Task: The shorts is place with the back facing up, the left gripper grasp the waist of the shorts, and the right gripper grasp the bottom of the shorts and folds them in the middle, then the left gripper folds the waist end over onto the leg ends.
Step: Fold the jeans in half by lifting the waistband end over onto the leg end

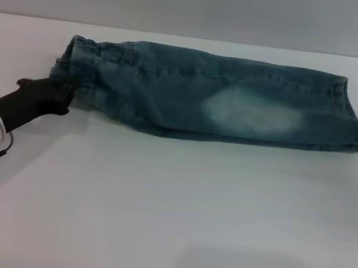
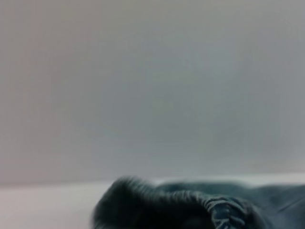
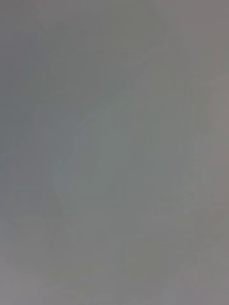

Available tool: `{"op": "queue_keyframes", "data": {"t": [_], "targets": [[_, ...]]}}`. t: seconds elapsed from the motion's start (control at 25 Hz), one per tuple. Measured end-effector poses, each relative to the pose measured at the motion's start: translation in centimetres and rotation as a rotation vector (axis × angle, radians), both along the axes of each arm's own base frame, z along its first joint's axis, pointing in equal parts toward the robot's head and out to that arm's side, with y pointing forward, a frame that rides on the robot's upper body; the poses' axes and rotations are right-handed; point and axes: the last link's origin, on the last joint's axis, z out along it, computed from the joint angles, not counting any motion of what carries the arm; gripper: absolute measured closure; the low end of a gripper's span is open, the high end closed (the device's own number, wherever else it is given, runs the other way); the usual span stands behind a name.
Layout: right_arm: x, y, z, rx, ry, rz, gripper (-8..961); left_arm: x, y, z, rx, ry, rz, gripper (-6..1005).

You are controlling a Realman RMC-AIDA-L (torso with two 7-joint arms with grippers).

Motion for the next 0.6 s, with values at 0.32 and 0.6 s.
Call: {"op": "queue_keyframes", "data": {"t": [0.32,0.6], "targets": [[-1.4,1.0,-1.4,-0.032,0.021,0.012,293,3.6,0.2,1.8,-0.013,-0.154,-0.175,952],[-3.6,1.7,-4.4,-0.132,0.026,0.047,293,6.3,1.4,3.4,-0.012,-0.242,-0.256,945]]}}
